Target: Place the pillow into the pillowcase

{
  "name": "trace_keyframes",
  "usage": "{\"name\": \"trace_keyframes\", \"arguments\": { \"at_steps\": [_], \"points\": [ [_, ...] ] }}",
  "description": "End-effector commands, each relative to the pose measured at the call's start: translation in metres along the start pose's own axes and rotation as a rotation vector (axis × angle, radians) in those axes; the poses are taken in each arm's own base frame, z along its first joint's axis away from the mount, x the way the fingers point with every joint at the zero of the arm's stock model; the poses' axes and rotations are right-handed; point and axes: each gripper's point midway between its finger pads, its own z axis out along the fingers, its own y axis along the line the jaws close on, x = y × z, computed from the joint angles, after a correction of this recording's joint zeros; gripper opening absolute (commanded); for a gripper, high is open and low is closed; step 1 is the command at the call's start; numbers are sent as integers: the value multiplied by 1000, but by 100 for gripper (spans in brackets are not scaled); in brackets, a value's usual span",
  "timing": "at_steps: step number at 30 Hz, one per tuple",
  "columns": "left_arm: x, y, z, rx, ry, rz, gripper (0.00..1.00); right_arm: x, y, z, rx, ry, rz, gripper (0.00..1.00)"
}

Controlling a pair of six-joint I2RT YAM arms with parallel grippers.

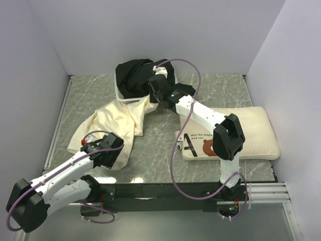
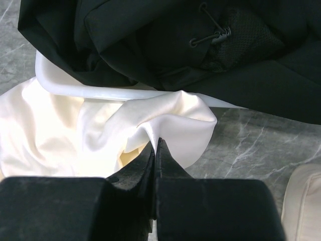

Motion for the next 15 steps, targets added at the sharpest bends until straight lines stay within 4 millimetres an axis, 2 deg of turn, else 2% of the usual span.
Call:
{"name": "trace_keyframes", "arguments": {
  "at_steps": [1, 2, 3, 4, 6, 7, 9, 10, 11, 12, 13, 14, 15],
  "points": [
    [-1, -15, -4, 80, -1, -52, 70, -32, -2, -23, 3, -81, 21, 0],
    [-4, -21, -6, 114, -13, -45, 47, -34, -3, -24, 3, -84, 21, 0],
    [-8, -25, -8, 140, -26, -42, 33, -35, -4, -25, 6, -85, 23, 0],
    [-22, -35, -16, 187, -85, -56, 19, -38, -6, -29, 9, -88, 24, 0],
    [-43, -45, -29, 237, -167, -54, 1, -40, -10, -33, 20, -93, 25, 0],
    [-59, -51, -40, 273, -224, -46, 1, -46, -16, -39, 32, -103, 28, 0],
    [-103, -64, -74, 324, -367, -99, 1, -53, -26, -47, 57, -115, 31, 0],
    [-125, -80, -105, 380, -419, -114, 1, -61, -35, -57, 83, -132, 37, 0],
    [-147, -82, -122, 390, -497, -134, 1, -67, -47, -61, 109, -142, 51, 0],
    [-188, -95, -174, 443, -607, -171, 1, -80, -63, -77, 131, -161, 85, 0],
    [-207, -96, -193, 444, -680, -197, 1, -87, -79, -81, 153, -171, 109, 0],
    [-216, -100, -205, 430, -719, -166, 1, -94, -85, -94, 151, -188, 135, 0],
    [-235, -107, -242, 483, -756, -223, 1, -100, -90, -101, 147, -199, 152, 0]
  ]
}}
